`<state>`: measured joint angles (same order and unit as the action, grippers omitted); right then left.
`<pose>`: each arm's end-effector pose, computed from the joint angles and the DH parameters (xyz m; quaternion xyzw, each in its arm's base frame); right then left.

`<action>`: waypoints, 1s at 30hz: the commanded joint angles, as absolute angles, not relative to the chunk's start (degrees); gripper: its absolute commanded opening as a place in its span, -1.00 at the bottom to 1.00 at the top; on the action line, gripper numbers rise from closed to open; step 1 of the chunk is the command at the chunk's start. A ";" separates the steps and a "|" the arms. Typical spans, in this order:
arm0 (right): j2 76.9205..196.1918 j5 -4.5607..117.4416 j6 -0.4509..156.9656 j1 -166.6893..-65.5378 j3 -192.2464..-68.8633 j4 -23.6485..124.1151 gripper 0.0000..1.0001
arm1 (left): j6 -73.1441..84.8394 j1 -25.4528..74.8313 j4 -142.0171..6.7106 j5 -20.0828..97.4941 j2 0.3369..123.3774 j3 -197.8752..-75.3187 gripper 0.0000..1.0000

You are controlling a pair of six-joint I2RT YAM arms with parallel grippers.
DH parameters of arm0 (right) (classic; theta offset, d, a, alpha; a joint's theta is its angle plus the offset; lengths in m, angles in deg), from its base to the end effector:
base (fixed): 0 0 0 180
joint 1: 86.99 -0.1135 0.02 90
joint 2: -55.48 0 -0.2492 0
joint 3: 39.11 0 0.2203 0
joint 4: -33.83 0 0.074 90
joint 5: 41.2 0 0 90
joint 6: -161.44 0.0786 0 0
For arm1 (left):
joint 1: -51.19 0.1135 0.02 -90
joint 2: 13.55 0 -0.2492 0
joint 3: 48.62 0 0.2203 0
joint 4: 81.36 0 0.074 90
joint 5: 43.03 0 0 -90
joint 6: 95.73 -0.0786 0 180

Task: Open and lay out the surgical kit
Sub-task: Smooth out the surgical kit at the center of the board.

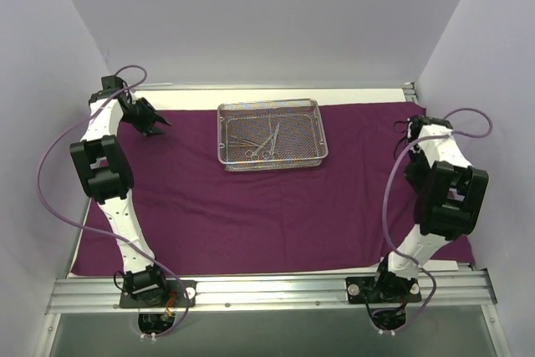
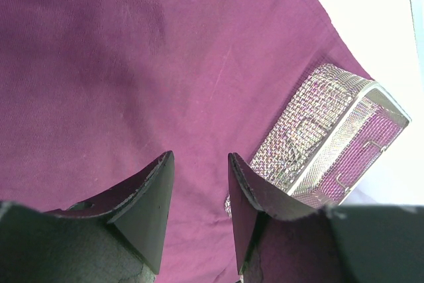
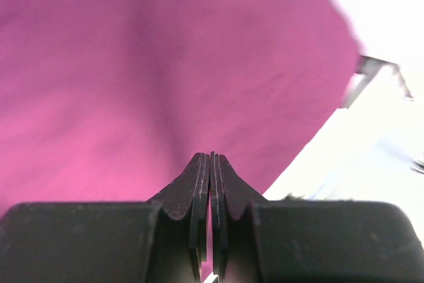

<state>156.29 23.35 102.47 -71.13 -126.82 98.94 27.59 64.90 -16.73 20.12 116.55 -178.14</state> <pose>0.2899 -0.1175 0.1664 0.4068 0.8812 -0.2040 0.1282 0.4565 0.0748 0.1710 -0.3333 0.8910 -0.2590 0.1671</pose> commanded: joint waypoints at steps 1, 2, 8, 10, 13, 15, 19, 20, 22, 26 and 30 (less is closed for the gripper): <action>153.29 30.59 103.69 -73.54 -125.51 100.98 -1.00 | 26.88 65.25 -16.51 19.37 116.53 -180.88 -0.06; 154.60 30.95 104.13 -73.63 -124.45 100.27 -1.00 | 26.88 65.34 -16.59 19.46 116.53 -180.88 -0.06; 160.59 30.00 104.49 -72.32 -117.51 93.50 -1.00 | 26.52 65.34 -16.16 21.21 115.92 -178.61 -0.06; 162.17 28.07 104.40 -70.48 -115.84 93.32 -1.00 | 26.44 65.34 -16.59 22.09 115.13 -177.37 -0.06; 162.70 23.23 104.23 -67.66 -115.30 94.46 -1.00 | 26.35 65.34 -16.95 22.62 114.07 -175.70 -0.06; 162.53 20.96 103.96 -65.63 -116.96 96.12 -1.00 | 26.26 65.43 -17.21 23.06 113.19 -174.74 -0.06; 161.04 17.69 99.93 -66.33 -121.80 99.38 -1.00 | 25.30 65.34 -16.16 24.55 112.31 -174.29 -0.06; 160.51 17.34 99.05 -67.03 -123.02 99.73 -1.00 | 24.68 65.34 -15.55 24.99 112.05 -174.20 -0.06; 158.85 21.63 94.57 -70.27 -126.71 99.03 -1.00 | 23.98 65.34 -15.01 25.87 111.96 -173.85 -0.06; 158.75 31.46 92.71 -78.18 -133.31 98.24 -1.00 | 22.40 65.43 -13.78 27.45 111.70 -172.45 -0.06; 159.54 42.36 91.05 -83.81 -139.37 91.50 -0.96 | 19.85 64.90 -12.73 29.29 109.86 -169.73 -0.07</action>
<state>161.75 33.01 93.66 -81.23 -135.71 93.30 23.20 64.90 -14.90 26.87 114.89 -171.32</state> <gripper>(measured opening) 0.026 0.468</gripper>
